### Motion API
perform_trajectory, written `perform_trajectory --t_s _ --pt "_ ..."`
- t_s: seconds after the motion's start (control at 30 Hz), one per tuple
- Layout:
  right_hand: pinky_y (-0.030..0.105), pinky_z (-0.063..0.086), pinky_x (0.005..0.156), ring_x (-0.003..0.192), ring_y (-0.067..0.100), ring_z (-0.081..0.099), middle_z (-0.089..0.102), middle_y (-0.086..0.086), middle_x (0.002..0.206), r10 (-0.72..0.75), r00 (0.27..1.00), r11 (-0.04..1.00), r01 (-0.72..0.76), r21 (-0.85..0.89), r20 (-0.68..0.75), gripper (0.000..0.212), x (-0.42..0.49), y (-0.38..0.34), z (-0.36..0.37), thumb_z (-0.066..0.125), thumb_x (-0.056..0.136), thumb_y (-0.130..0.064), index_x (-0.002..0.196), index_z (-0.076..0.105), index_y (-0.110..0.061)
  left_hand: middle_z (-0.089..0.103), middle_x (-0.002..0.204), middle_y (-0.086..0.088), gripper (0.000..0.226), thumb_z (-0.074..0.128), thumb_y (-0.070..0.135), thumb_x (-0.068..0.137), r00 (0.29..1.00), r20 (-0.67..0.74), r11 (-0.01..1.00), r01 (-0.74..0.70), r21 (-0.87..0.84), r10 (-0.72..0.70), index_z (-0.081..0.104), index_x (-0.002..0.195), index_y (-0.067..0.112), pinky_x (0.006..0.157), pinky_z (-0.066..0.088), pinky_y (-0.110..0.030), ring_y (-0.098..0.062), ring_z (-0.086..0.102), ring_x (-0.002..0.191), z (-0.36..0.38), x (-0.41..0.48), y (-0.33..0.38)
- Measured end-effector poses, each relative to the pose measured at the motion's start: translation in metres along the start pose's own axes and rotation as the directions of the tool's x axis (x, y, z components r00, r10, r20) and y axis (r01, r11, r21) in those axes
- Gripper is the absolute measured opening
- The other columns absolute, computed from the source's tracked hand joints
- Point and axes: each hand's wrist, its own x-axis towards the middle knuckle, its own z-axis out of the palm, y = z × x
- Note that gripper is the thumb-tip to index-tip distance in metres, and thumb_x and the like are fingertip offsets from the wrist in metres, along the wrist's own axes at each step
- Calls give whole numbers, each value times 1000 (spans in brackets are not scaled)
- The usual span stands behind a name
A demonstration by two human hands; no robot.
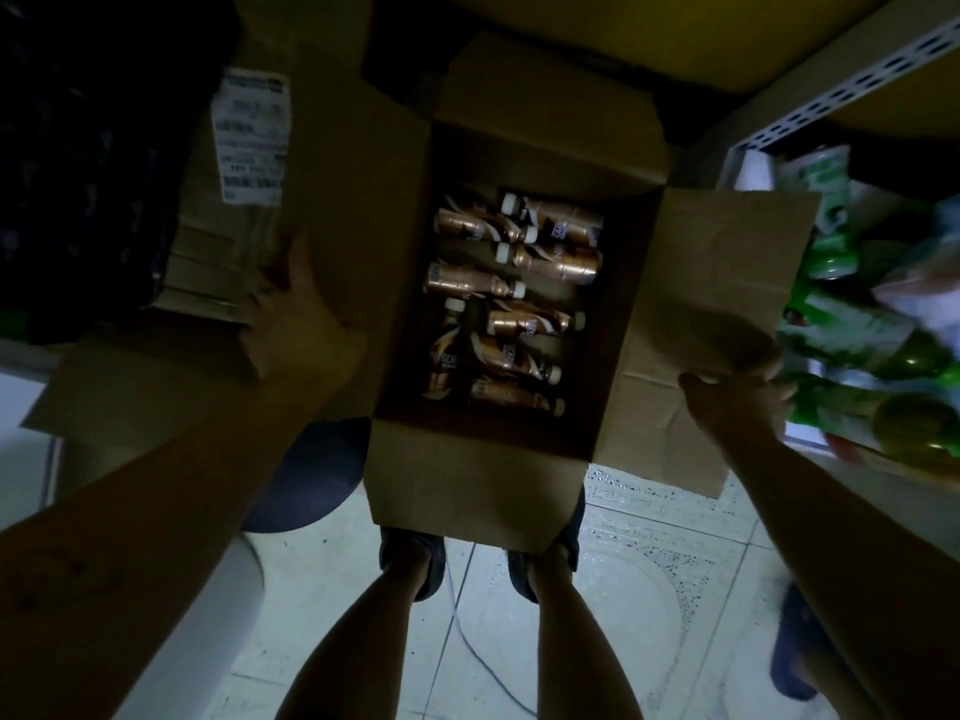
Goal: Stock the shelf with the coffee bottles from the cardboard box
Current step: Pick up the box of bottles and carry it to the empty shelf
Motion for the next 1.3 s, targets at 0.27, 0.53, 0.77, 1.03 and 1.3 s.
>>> perform_trajectory --t_s 0.27,0.53,0.77,1.03,1.3 --pt "39 55 79 82 27 67 71 12 101 -233 962 967 214 136 144 46 -29 -5 -23 71 79 -51 107 66 -15 62 96 -19 26 61 19 83 963 162 963 -180 -199 213 54 99 -1 71 49 -39 -38 61 89 -9 -47 50" --pt "35 54 73 69 25 67 62 2 68 -265 921 948 303 -96 286 50 -47 -36 -2 41 93 -61 94 61 -15 56 79 -10 35 62 40 83 929 360 990 -121 69 88 49 73 10 69 51 -38 -27 54 73 -2 -24 67" --pt "43 57 82 68 22 71 69 7 73 -168 912 888 305 -344 373 47 -43 -52 -11 40 97 -52 91 58 -9 46 65 -1 43 47 52 90 931 361 948 -168 270 62 45 65 16 60 38 -29 -17 44 58 -1 -18 71" --pt "39 53 87 96 28 67 68 10 103 -199 906 855 346 -385 372 35 -46 -54 -27 45 100 -34 111 62 -7 62 112 -14 33 46 35 96 913 404 954 -172 247 60 60 104 6 77 43 -33 -29 59 100 -30 -7 56" --pt "37 47 81 101 33 62 65 15 110 -289 907 877 379 -296 305 35 -87 -54 -86 45 98 -34 106 65 -7 61 89 -9 29 54 32 91 942 302 949 -222 224 149 50 73 9 65 43 -31 -22 55 76 -98 -41 61"
